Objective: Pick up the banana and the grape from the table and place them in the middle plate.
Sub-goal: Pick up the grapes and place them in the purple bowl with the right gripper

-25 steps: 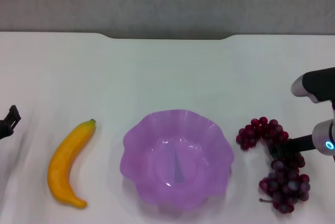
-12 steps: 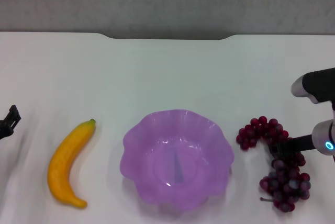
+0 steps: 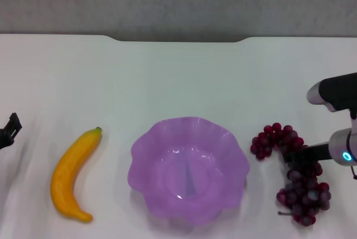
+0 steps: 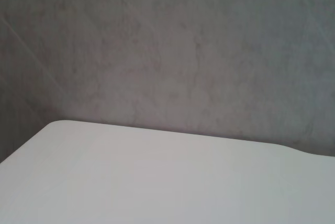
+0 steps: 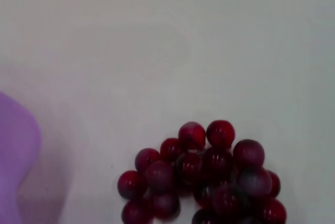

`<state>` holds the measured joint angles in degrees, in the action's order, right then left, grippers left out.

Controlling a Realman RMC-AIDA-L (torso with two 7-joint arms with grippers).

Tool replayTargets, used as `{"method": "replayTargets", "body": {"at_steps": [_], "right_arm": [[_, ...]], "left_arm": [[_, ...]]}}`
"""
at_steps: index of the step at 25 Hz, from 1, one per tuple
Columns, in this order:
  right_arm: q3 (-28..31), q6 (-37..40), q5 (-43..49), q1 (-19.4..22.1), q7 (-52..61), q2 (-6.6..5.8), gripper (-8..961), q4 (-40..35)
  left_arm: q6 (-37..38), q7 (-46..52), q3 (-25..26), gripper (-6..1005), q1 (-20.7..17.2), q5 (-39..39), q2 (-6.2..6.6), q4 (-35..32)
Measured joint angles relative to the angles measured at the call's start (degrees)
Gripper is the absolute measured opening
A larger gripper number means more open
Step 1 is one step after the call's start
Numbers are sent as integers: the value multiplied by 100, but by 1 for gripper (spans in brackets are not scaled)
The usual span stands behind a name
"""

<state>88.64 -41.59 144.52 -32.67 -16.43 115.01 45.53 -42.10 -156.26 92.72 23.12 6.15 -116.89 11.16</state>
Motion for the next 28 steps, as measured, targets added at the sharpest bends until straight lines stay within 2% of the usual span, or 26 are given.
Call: {"method": "replayTargets", "body": {"at_steps": [5,10,15,22,28], "right_arm": [[-281,257,-294,75,-34,-11,488,26],[-291,372,-315,134,-42,-17,487,33],[-376,820,-447,325,-178,0,484,69],[-630,1675,-1520,603,-1025,0,476,92],[-1076,2345,-2347,783,-1740,-1,469,163]], "left_arm": [[0,-1,0,741,-8,0,0,0],[0,5,0,741,-10,0,0,0],[0,4,0,741,-8,8,0,0],[0,3,0,741,-1,10,0,0],[0,8,0,741,-6,9,0,0]]}}
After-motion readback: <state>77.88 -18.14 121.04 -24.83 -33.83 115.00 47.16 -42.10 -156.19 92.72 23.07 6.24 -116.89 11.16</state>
